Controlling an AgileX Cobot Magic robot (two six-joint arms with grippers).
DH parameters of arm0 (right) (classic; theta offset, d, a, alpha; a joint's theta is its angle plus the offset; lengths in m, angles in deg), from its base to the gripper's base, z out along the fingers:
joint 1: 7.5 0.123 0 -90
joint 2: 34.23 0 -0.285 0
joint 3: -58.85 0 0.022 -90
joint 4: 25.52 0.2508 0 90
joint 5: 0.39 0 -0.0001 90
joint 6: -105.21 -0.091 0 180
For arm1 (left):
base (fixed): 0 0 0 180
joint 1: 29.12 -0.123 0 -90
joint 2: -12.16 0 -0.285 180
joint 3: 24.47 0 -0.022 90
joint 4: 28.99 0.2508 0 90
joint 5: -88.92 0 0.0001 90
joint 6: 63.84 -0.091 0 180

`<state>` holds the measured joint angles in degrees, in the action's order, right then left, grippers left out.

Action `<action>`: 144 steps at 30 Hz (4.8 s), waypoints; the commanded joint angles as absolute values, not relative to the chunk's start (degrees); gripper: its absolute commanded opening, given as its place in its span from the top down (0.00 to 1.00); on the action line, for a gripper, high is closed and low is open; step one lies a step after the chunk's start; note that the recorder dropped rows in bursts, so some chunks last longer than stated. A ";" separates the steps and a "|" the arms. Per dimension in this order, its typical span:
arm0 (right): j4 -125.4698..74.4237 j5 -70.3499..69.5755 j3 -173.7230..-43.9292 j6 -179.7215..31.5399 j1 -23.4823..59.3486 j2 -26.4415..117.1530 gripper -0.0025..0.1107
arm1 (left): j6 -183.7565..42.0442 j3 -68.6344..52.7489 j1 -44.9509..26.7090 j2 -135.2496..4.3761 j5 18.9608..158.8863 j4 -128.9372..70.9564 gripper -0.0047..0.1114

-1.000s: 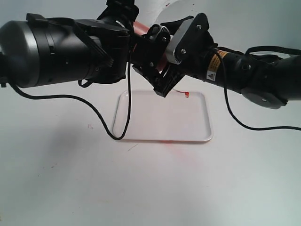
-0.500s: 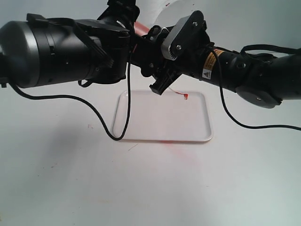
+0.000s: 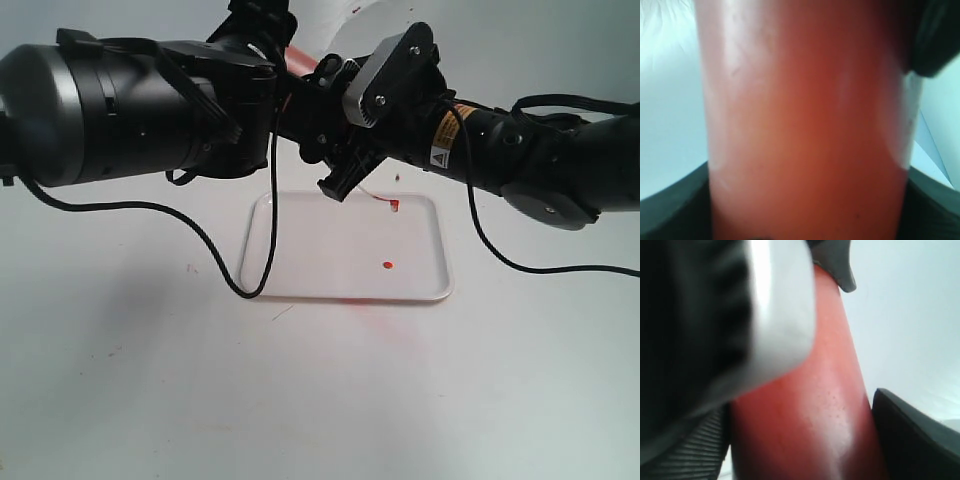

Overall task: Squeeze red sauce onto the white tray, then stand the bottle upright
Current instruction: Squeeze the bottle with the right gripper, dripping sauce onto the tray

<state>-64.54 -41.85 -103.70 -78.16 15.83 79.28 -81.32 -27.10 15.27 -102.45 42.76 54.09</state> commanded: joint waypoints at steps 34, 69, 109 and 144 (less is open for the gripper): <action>-78.95 -31.20 -104.10 -96.07 11.96 73.99 0.05 | -82.32 -27.40 15.48 -101.62 42.66 55.75 0.96; -77.38 -35.53 -104.10 -84.11 13.18 77.81 0.05 | -82.62 -27.40 15.48 -101.62 42.66 55.75 0.96; -48.45 -46.18 -104.10 -58.81 17.24 85.12 0.98 | -82.32 -27.40 15.48 -101.62 44.64 55.75 0.96; -44.40 -38.14 -104.00 -64.87 17.24 84.99 0.08 | -84.62 -27.40 15.48 -101.62 44.14 55.75 0.96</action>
<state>-44.58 -40.13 -103.83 -63.40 17.63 84.90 -84.77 -26.85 14.56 -102.73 41.78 54.45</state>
